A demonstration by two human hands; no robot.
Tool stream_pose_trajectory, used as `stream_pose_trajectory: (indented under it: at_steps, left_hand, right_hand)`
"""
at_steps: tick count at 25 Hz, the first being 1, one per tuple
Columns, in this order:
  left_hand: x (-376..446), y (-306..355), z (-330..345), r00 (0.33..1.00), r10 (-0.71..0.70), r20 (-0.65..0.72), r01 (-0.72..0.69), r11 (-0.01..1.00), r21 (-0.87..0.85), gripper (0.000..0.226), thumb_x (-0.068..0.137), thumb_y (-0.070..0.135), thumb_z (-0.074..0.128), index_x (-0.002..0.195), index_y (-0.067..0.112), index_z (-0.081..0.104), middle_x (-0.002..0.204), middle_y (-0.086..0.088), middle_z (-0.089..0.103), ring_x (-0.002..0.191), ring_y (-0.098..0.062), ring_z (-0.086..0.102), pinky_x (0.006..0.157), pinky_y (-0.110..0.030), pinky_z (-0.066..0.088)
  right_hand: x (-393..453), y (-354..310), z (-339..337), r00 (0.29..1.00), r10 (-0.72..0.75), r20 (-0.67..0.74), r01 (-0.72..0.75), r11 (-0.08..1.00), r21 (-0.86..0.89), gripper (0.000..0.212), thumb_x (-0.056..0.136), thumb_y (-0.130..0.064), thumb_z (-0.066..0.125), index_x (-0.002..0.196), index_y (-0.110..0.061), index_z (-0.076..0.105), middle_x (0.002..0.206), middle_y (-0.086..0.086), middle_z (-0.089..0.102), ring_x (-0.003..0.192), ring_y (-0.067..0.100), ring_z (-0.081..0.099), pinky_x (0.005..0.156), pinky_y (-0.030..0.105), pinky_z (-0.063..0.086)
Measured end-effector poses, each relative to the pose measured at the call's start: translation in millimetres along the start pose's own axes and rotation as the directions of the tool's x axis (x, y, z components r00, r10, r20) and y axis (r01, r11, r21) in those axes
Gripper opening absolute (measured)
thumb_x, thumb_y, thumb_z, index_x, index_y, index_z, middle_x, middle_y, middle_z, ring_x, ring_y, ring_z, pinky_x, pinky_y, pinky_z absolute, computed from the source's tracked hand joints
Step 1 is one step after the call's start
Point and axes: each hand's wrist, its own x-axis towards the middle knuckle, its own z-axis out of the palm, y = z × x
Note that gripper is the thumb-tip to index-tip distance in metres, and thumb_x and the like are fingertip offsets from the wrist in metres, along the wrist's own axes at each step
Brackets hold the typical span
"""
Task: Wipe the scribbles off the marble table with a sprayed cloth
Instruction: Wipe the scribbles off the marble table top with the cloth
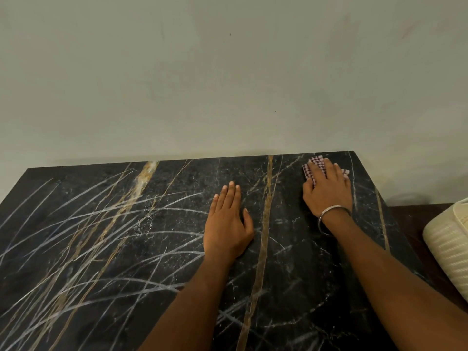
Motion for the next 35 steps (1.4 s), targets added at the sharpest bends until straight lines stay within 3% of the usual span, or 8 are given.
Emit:
stream_pose_trajectory:
  at_steps: [3, 9, 14, 17, 23, 30, 35]
  left_hand:
    - [-0.2, 0.5, -0.1, 1.000, -0.006, -0.006, 0.006, 1.000, 0.007, 0.061, 0.100, 0.039, 0.024, 0.155, 0.018, 0.007, 0.162, 0.003, -0.001, 0.148, -0.008, -0.007, 0.121, -0.031, -0.004]
    - [0.0, 2.1, -2.1, 1.000, -0.013, -0.001, 0.013, 1.000, 0.006, 0.062, 0.100, 0.039, 0.024, 0.155, 0.019, 0.005, 0.162, 0.004, -0.003, 0.147, -0.007, -0.009, 0.121, -0.030, -0.005]
    - [-0.3, 2.4, -4.2, 1.000, -0.005, 0.004, 0.006, 1.000, -0.008, 0.061, 0.100, 0.039, 0.024, 0.155, 0.018, 0.004, 0.162, 0.004, -0.004, 0.147, -0.006, -0.010, 0.121, -0.030, -0.005]
    - [0.4, 1.8, -2.9, 1.000, -0.008, -0.003, 0.008, 1.000, -0.010, 0.061, 0.100, 0.039, 0.024, 0.155, 0.018, 0.005, 0.162, 0.004, -0.003, 0.147, -0.007, -0.009, 0.121, -0.030, -0.005]
    - [-0.6, 2.3, -3.7, 1.000, -0.011, 0.003, 0.011, 1.000, 0.000, 0.062, 0.100, 0.040, 0.023, 0.155, 0.019, 0.004, 0.162, 0.004, -0.005, 0.147, -0.006, -0.010, 0.121, -0.030, -0.006]
    - [0.0, 2.7, -3.6, 1.000, -0.010, -0.001, 0.010, 1.000, -0.011, 0.062, 0.100, 0.040, 0.022, 0.155, 0.019, 0.003, 0.162, 0.004, -0.006, 0.147, -0.006, -0.011, 0.121, -0.031, -0.005]
    - [0.8, 3.4, -3.5, 1.000, -0.008, -0.011, 0.008, 1.000, -0.006, 0.063, 0.099, 0.039, 0.024, 0.155, 0.018, 0.006, 0.162, 0.004, -0.003, 0.147, -0.007, -0.009, 0.120, -0.029, -0.008]
  right_hand:
    - [3.6, -19.8, 4.6, 0.999, 0.042, -0.010, -0.042, 0.999, 0.002, 0.054, 0.096, -0.038, 0.033, 0.149, -0.029, 0.027, 0.159, 0.005, 0.017, 0.146, 0.028, 0.012, 0.118, 0.050, 0.011]
    - [3.2, -46.2, 11.2, 0.991, -0.134, 0.019, 0.134, 0.991, -0.015, 0.053, 0.096, -0.041, 0.034, 0.147, -0.030, 0.029, 0.158, 0.004, 0.021, 0.146, 0.027, 0.014, 0.118, 0.049, 0.015]
    - [22.2, -13.6, 6.3, 1.000, -0.019, -0.011, 0.020, 1.000, 0.010, 0.053, 0.097, -0.037, 0.034, 0.148, -0.027, 0.030, 0.158, 0.006, 0.021, 0.146, 0.029, 0.014, 0.118, 0.050, 0.014]
    - [25.4, -30.3, 10.0, 1.000, 0.027, -0.006, -0.027, 1.000, 0.014, 0.054, 0.096, -0.038, 0.033, 0.149, -0.028, 0.027, 0.159, 0.005, 0.018, 0.146, 0.028, 0.012, 0.118, 0.049, 0.012]
    - [27.1, -53.2, 14.3, 0.990, -0.142, -0.008, 0.142, 0.990, 0.014, 0.052, 0.094, -0.039, 0.037, 0.145, -0.028, 0.034, 0.154, 0.005, 0.027, 0.144, 0.027, 0.019, 0.118, 0.049, 0.017]
    - [36.7, -51.5, 17.6, 1.000, 0.016, -0.026, -0.016, 1.000, 0.002, 0.053, 0.096, -0.039, 0.033, 0.148, -0.029, 0.028, 0.156, 0.005, 0.021, 0.145, 0.028, 0.014, 0.118, 0.051, 0.013]
    - [25.4, -102.1, 24.9, 0.988, -0.154, 0.012, 0.153, 0.988, 0.030, 0.052, 0.095, -0.040, 0.034, 0.146, -0.030, 0.031, 0.157, 0.003, 0.020, 0.145, 0.028, 0.014, 0.119, 0.049, 0.012]
